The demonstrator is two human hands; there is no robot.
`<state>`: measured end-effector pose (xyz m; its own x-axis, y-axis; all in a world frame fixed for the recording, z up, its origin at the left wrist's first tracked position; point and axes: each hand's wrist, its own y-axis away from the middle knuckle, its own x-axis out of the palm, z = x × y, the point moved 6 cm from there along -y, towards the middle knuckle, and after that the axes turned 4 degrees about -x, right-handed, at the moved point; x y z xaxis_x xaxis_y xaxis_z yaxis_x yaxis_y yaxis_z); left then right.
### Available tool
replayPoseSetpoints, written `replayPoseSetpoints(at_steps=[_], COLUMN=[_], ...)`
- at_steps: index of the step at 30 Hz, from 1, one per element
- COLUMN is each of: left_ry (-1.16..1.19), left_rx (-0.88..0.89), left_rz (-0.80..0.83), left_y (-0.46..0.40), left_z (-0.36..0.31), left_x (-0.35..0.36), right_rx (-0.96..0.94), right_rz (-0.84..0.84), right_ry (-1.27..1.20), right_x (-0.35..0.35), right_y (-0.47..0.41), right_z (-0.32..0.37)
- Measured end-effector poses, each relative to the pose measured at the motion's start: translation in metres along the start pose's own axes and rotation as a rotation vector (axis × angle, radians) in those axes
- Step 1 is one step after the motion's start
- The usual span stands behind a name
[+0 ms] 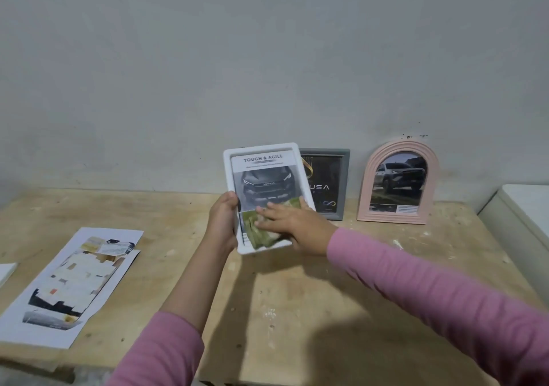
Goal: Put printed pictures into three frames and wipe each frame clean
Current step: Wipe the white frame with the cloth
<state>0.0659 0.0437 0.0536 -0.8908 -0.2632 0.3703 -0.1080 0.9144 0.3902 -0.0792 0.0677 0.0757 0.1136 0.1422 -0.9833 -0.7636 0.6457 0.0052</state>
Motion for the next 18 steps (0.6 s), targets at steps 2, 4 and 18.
replayPoseSetpoints(at_steps=[2, 4, 18], left_ry=[-0.012, -0.049, 0.024], left_rx=[0.039, 0.098, 0.096], left_rz=[-0.051, -0.104, -0.112], left_y=[-0.002, 0.003, 0.016], left_z=[-0.007, -0.015, -0.006], left_x=[-0.007, -0.012, 0.014], right_rx=[-0.023, 0.005, -0.377], right_rz=[0.022, 0.055, -0.573], right_ry=[-0.029, -0.002, 0.481], right_x=[-0.002, -0.008, 0.008], right_y=[0.007, 0.017, 0.037], right_z=[0.005, 0.001, 0.043])
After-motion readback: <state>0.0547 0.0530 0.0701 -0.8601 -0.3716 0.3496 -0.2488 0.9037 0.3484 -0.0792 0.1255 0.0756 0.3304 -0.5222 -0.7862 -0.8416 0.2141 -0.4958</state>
